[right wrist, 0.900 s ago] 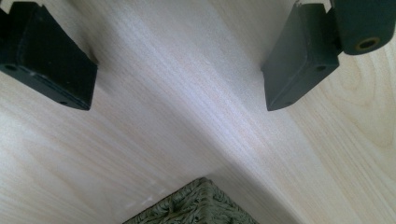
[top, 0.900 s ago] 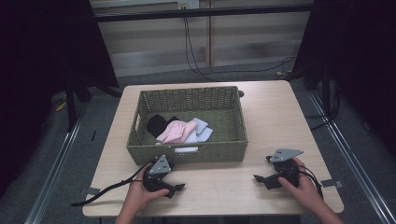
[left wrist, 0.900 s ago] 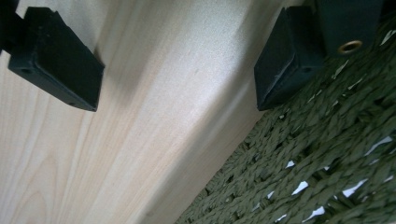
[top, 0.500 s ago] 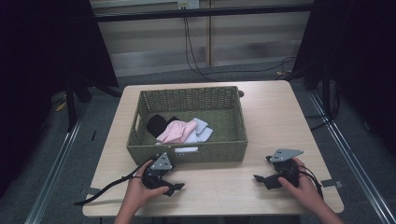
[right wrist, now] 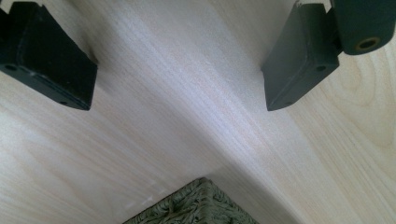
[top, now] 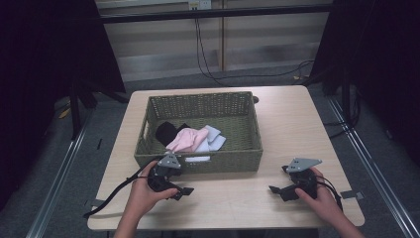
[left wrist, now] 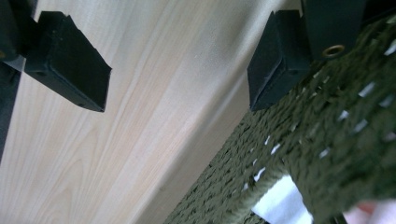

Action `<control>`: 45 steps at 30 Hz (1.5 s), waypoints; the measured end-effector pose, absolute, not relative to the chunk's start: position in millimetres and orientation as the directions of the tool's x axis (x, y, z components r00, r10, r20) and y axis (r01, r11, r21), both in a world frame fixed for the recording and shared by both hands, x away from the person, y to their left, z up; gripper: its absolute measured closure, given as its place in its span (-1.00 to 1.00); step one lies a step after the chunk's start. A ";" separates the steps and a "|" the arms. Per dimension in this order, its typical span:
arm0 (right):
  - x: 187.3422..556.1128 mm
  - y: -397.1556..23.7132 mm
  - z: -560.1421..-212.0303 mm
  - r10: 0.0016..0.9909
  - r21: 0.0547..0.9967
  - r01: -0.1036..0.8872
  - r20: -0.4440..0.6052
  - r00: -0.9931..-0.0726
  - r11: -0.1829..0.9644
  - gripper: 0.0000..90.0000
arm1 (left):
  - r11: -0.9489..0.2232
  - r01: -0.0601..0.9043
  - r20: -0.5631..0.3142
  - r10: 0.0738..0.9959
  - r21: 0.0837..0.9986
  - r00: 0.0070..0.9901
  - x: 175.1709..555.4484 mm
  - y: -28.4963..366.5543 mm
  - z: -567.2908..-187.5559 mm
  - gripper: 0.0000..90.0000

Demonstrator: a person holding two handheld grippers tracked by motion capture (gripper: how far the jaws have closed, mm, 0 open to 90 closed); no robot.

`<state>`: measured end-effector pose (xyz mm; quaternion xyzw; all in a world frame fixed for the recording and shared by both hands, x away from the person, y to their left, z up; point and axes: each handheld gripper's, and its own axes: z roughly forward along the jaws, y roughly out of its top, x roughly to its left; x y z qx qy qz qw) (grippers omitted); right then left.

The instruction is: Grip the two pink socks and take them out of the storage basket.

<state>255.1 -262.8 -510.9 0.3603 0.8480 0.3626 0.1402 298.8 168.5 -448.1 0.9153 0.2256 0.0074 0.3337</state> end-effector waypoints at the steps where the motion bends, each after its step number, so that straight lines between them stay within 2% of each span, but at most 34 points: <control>1: 255.2 -262.8 -510.9 0.712 0.716 0.508 0.023 -0.702 0.478 -0.80 | -0.682 0.404 -0.128 0.418 0.609 0.899 299.2 167.6 -446.4 -0.53; 45: 255.2 -262.8 -510.9 0.712 0.716 0.508 0.023 -0.702 0.478 -0.80 | -0.731 0.416 -0.163 0.394 0.541 0.904 331.6 154.6 -373.1 -0.49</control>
